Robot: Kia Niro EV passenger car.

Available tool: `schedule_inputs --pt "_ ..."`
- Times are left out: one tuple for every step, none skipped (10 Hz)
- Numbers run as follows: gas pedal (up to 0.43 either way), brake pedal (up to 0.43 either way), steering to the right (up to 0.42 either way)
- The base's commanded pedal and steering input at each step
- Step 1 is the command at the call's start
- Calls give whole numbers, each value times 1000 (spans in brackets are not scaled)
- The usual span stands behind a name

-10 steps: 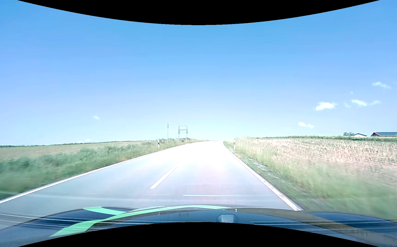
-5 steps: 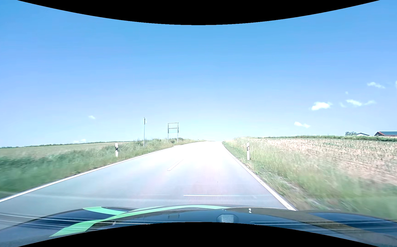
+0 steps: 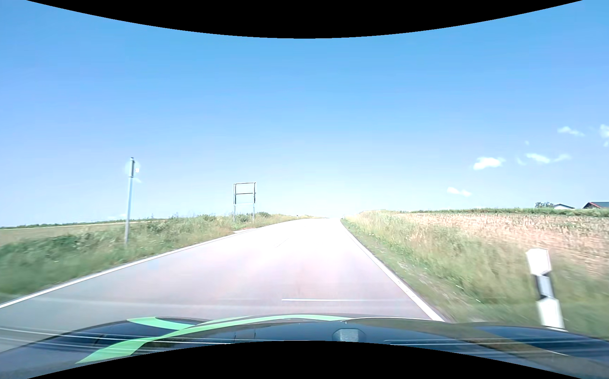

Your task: Follow the waypoints while adhering to traffic rules and regulations

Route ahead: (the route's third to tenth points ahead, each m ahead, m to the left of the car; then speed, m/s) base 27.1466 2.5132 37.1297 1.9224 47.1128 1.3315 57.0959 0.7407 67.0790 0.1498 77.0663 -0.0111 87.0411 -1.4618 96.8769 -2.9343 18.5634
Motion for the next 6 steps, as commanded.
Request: schedule_inputs --pt "280 0 4" --pt "280 0 5" --pt "287 0 4" --pt "299 0 5" --pt "299 0 4" --pt "311 0 4"
